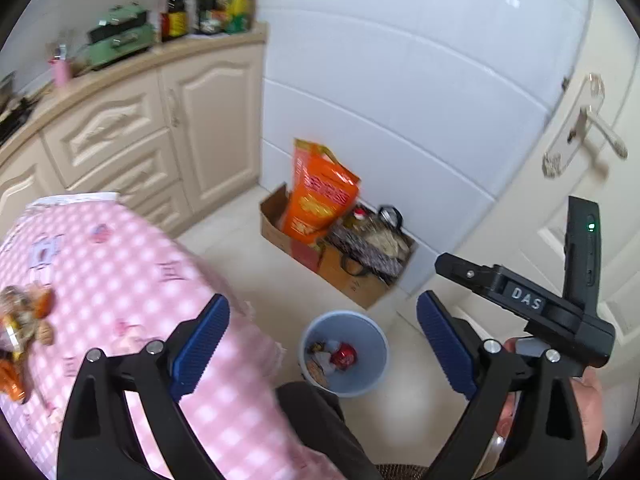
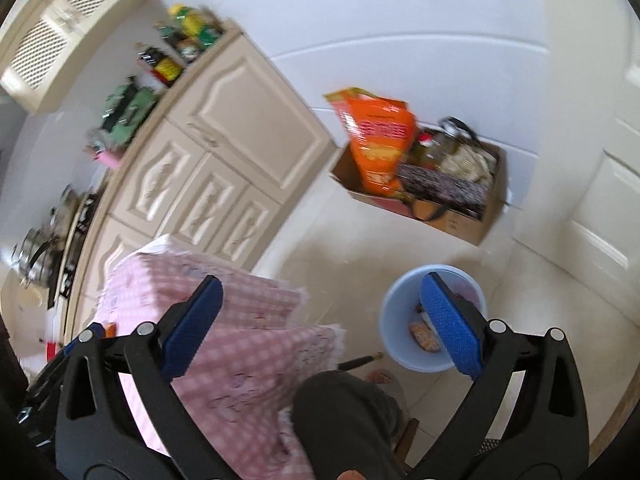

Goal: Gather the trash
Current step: 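Return both tools from the bin to the table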

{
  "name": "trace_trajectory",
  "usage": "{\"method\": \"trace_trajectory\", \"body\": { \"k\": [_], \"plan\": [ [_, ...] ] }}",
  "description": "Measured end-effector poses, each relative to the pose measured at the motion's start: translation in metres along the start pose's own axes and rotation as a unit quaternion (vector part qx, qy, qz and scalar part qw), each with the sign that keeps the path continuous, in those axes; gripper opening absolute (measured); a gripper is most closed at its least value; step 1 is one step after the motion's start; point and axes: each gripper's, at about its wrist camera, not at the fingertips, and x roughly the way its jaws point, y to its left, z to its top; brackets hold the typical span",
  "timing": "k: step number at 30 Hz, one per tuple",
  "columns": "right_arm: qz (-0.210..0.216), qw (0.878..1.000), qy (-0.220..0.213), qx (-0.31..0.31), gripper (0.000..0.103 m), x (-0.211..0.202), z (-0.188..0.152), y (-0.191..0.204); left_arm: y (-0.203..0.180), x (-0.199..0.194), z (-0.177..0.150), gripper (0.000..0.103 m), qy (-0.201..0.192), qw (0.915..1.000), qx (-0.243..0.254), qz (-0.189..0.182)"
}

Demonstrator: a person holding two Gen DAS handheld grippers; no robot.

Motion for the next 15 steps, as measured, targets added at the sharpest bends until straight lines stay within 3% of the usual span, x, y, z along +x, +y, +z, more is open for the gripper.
{"method": "trace_trajectory", "body": {
  "k": [6, 15],
  "plan": [
    [0.031, 0.998, -0.008, -0.06, 0.097, -0.01, -0.003, 0.065, 0.039, -0.047, -0.01, 0.093, -0.047, 0.9975, -0.038, 0.035],
    [0.076, 0.987, 0.005, -0.14, 0.097, -0.012, -0.027, 0.15, 0.113, -0.115, -0.044, 0.093, -0.111, 0.9823, -0.108, 0.105]
  ]
}}
